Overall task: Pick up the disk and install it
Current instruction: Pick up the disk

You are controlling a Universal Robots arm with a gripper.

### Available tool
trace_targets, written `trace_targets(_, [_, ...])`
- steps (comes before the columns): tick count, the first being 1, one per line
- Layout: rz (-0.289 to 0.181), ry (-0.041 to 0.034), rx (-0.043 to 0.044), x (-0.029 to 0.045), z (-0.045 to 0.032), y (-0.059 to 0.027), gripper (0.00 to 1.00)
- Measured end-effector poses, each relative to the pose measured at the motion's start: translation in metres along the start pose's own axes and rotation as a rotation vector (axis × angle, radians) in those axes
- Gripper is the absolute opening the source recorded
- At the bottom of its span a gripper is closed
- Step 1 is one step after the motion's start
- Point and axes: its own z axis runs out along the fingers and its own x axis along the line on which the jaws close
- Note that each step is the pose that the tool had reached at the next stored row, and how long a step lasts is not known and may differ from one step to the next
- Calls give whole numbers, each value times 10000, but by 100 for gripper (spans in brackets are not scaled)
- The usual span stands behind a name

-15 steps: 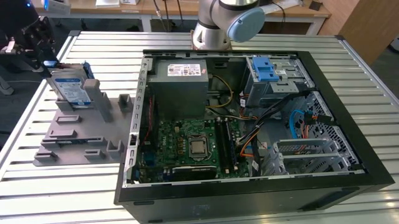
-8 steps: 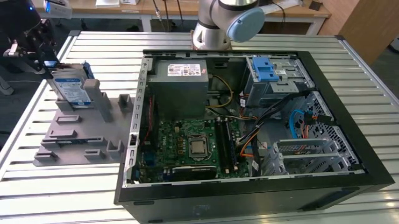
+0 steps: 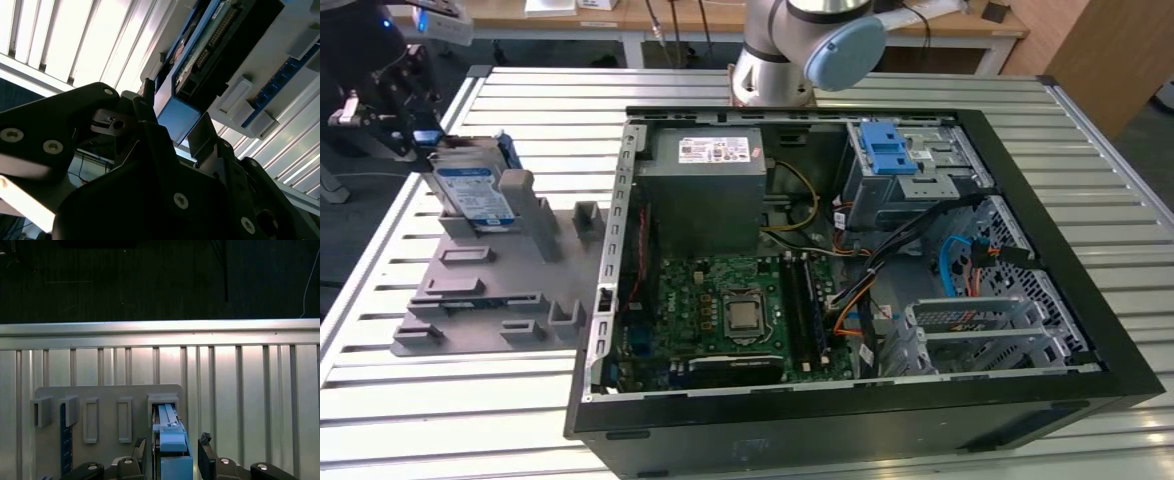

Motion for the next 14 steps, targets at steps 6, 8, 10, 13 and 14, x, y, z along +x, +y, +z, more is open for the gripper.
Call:
trace_targets(6, [3, 3, -2, -9, 71, 6, 53])
trace_targets(8, [152, 3, 2, -9, 90, 5, 53])
trace_targets(10, [357, 3, 2, -9, 98, 5, 53])
trace_targets(13, [394, 2, 2, -9, 103, 5, 53])
trace_targets(14, [394, 2, 2, -9, 103, 5, 53])
